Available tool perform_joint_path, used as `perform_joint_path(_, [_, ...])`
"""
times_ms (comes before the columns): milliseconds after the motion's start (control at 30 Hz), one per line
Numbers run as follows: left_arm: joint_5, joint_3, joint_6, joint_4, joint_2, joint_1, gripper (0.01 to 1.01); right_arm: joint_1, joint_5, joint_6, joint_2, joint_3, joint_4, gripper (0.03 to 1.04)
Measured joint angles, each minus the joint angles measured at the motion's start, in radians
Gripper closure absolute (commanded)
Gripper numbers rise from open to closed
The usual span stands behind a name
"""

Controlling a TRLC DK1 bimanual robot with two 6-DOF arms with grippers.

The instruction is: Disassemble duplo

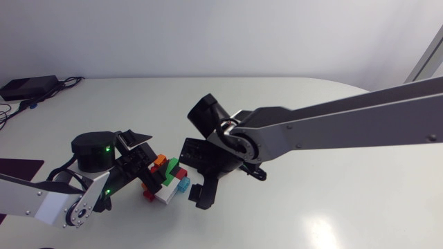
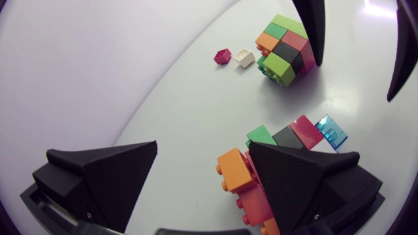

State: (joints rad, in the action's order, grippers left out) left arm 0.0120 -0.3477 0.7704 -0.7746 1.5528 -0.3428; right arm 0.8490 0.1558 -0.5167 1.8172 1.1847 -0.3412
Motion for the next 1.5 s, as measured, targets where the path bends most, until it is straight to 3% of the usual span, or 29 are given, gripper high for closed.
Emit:
perform_joint_path(533, [0.0, 0.0, 0.0, 0.0, 0.0, 0.0, 0.048, 0.003, 0.062, 0.084, 0.13, 0.088, 0.029, 0.13])
perform_joint_path(767, [0.0, 0.0, 0.0, 0.0, 0.0, 0.002, 0.048, 0.002, 0.065, 0.113, 0.228, 0.209, 0.0, 0.13])
perform_joint_path(1000, [0.0, 0.0, 0.0, 0.0, 0.0, 0.002, 0.048, 0.002, 0.065, 0.137, 0.256, 0.238, -0.043, 0.14])
perform_joint_path(1300, [0.0, 0.0, 0.0, 0.0, 0.0, 0.003, 0.049, 0.002, 0.065, 0.14, 0.256, 0.238, -0.045, 0.31])
perform_joint_path(1500, [0.0, 0.0, 0.0, 0.0, 0.0, 0.008, 0.049, -0.003, 0.065, 0.139, 0.256, 0.239, -0.045, 0.54])
